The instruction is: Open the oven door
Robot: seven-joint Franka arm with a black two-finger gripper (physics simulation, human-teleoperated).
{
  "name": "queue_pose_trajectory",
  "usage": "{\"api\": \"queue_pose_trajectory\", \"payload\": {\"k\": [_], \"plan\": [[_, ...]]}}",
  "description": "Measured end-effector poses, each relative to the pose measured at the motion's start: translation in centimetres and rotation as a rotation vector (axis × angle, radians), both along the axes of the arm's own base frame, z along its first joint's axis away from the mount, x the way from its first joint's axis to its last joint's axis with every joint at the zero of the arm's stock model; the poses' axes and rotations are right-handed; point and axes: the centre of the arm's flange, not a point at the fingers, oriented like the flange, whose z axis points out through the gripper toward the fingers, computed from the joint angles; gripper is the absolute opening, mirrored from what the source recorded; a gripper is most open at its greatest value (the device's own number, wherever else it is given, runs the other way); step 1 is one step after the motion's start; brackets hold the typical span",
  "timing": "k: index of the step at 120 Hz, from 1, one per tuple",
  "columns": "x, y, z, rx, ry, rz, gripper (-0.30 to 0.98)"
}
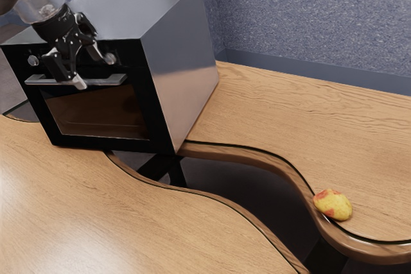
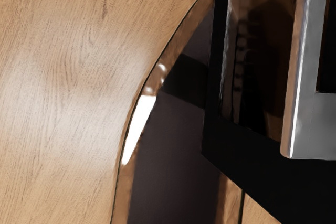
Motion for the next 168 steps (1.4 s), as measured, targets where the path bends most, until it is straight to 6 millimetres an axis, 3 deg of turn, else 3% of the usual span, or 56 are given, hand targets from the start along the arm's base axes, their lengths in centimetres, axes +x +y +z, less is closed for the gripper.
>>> {"api": "queue_pose_trajectory", "payload": {"k": [15,25,31,40,52,73,83,92,113,128,146,168], "plan": [[-1.4,4.6,0.1,0.0,-0.029,0.155,0.69],[-0.8,5.5,-0.3,0.0,-0.052,0.202,0.69],[0.5,4.3,-0.8,-0.002,-0.065,0.193,0.69],[2.4,1.0,-1.7,-0.006,-0.079,0.146,0.69],[2.3,-2.5,-2.4,-0.006,-0.092,0.106,0.69],[5.1,-6.7,-4.9,0.012,-0.114,0.026,0.69],[5.9,-7.3,-5.0,0.017,-0.135,0.01,0.69],[5.6,-5.2,-4.7,0.023,-0.154,0.045,0.69],[2.6,4.2,-4.7,0.039,-0.164,0.214,0.69],[1.2,8.3,-5.5,0.048,-0.15,0.283,0.69],[-0.1,12.4,-7.4,0.066,-0.119,0.335,0.69],[1.5,13.7,-10.6,0.071,-0.098,0.327,0.69]]}}
